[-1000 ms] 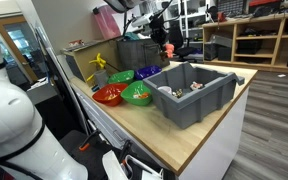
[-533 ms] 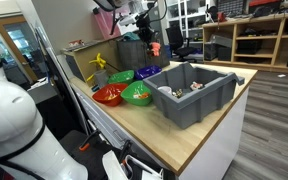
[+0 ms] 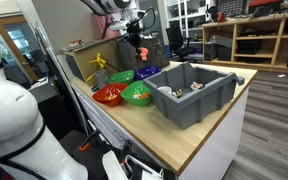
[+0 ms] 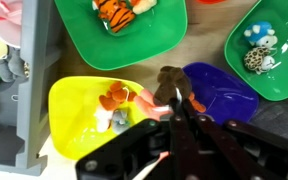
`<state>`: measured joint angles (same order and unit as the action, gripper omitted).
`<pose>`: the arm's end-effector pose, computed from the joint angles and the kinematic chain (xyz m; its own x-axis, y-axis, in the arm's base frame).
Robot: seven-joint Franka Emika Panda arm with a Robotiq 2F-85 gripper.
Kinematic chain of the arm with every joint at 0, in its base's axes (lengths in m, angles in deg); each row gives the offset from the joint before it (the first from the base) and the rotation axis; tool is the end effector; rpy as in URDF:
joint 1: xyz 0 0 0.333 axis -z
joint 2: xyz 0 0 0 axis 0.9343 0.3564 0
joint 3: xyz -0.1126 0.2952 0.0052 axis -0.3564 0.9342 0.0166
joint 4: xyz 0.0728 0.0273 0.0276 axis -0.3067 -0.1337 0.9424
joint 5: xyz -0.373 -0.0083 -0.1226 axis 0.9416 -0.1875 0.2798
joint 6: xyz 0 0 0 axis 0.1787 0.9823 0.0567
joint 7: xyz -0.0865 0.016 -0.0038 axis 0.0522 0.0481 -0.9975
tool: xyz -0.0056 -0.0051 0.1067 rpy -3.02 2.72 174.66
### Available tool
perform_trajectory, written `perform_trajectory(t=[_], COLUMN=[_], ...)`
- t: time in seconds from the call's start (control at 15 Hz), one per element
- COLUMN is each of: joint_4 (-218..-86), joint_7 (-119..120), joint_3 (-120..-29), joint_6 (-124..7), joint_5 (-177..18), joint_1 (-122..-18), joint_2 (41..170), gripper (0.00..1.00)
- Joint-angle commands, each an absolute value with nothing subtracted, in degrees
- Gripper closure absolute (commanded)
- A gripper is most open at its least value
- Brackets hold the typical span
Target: Move two items from the grey object to the green bowl
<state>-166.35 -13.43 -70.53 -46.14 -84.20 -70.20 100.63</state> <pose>0.6165 0.0125 0.4159 0.9467 -0.3171 0.0567 -0.3146 -0.9480 -0.0484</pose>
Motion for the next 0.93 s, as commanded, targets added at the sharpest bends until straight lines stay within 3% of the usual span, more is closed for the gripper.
perform_trajectory(t=[0.0,0.87], joint_4=[-164.32,-159.47], joint_7=[-12.46,-11.82], joint_3=[-69.56,-65.53], joint_6=[-44.84,-47.78], joint_5=[-87.36,-97.47], joint_1=[-70.98,-73.32], joint_2=[102.4,110.29], gripper=[0.99,0.99])
